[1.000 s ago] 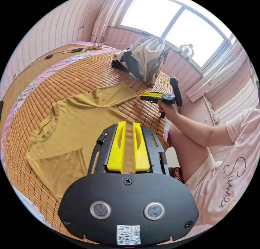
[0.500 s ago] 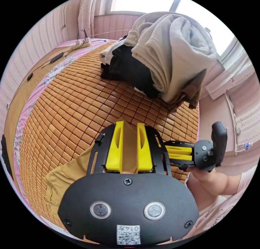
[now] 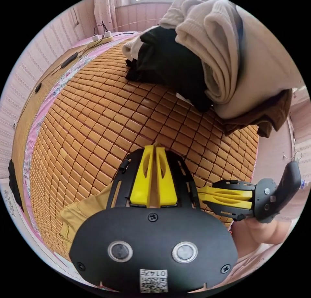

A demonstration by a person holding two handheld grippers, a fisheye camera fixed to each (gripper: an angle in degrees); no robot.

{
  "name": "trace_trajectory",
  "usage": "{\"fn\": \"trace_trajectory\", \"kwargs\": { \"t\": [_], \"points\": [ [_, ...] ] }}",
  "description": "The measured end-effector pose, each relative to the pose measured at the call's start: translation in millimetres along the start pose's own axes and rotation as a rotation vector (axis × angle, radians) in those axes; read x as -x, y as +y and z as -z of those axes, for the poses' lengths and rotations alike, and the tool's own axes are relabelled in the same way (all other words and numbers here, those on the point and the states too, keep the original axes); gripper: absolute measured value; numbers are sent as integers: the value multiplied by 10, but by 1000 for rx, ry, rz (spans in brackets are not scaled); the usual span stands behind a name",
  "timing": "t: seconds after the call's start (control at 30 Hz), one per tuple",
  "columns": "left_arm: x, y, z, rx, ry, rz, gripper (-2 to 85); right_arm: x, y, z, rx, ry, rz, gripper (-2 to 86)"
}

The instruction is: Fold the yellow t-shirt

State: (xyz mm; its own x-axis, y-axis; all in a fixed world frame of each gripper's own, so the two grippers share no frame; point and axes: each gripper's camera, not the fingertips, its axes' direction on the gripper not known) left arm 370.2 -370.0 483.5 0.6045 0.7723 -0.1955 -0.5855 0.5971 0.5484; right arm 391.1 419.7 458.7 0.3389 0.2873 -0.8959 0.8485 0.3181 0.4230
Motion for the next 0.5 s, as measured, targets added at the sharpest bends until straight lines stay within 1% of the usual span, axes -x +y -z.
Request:
{"fn": "trace_trajectory", "kwargs": {
  "t": [0.07,0.1,0.13,0.17,0.2,0.23,0.27,0.33,0.37,0.43,0.5],
  "points": [
    [118,91,241,-45,-12,-3,-9,-37,44,131,-131,-93,-2,-2],
    [198,215,501,-96,-35,-19,-9,-32,86,241,-230,-189,11,-2],
    [301,408,815,-154,-54,-26,-9,51,132,351,-319,-263,82,-1],
    [367,531,985,-183,-60,-21,-9,122,157,403,-358,-285,134,-1],
    [513,835,1327,-242,-68,1,-10,295,210,482,-410,-327,254,-1],
    [665,1203,1637,-291,-75,37,-10,476,255,520,-418,-392,366,-1],
    [738,1403,1766,-309,-76,58,-10,563,270,517,-402,-434,419,-1],
    [1023,2269,2046,-320,-82,189,-10,856,315,349,-251,-572,572,-1],
    [1091,2498,2052,-315,-86,233,-10,915,328,278,-209,-579,593,-1],
    [1351,3321,1841,-279,-60,395,-10,1088,398,-12,-87,-532,624,-1],
    [1525,3779,1590,-249,-43,502,-10,1164,437,-180,-18,-520,626,-1]
  ]
}}
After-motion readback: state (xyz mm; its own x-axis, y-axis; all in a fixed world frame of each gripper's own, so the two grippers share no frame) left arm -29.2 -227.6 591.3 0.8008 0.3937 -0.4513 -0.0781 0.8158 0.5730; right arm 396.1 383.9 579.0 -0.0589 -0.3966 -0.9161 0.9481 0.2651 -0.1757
